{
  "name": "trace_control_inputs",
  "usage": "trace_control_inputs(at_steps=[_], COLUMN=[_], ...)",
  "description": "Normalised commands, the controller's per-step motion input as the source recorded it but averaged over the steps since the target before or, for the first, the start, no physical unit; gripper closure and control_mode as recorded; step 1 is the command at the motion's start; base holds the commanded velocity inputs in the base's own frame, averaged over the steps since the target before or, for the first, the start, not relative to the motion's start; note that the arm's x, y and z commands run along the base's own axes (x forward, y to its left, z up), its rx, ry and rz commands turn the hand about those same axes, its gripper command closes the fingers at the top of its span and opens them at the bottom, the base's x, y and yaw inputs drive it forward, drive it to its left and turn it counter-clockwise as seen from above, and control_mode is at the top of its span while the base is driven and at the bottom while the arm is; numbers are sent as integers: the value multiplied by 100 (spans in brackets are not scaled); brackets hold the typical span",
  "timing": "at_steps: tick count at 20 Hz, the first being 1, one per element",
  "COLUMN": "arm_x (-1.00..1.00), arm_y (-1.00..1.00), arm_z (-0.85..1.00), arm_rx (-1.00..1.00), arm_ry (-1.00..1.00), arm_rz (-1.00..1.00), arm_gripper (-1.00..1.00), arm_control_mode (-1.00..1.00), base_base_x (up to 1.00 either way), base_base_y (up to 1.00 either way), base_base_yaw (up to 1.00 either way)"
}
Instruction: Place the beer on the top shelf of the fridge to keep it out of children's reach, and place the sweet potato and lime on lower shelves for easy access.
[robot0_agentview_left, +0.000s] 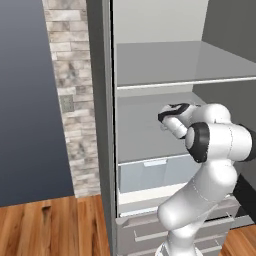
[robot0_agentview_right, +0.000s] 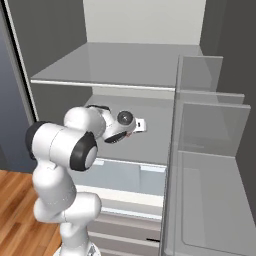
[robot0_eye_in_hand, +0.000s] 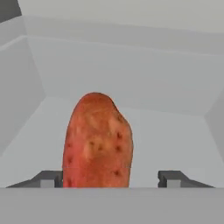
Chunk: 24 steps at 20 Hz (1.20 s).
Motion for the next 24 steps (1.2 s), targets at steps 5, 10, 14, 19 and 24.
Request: trace_control_inputs(at_steps=[5, 10, 14, 19, 24], arm_x=[-64, -100, -96, -82, -76], arm_y=[6, 0, 4, 3, 0], arm_z=[7, 44, 93, 100, 100], arm_rx=[-15, -22, -20, -18, -13], arm_ry=[-2, 12, 17, 30, 43], arm_rz=[7, 2, 3, 2, 1], arm_gripper=[-100, -100, -100, -100, -100], arm_control_mode=[-100, -100, -100, -100, -100], base_base_x=[0, 0, 0, 0, 0], base_base_y=[0, 0, 0, 0, 0], base_base_yaw=[0, 0, 0, 0, 0])
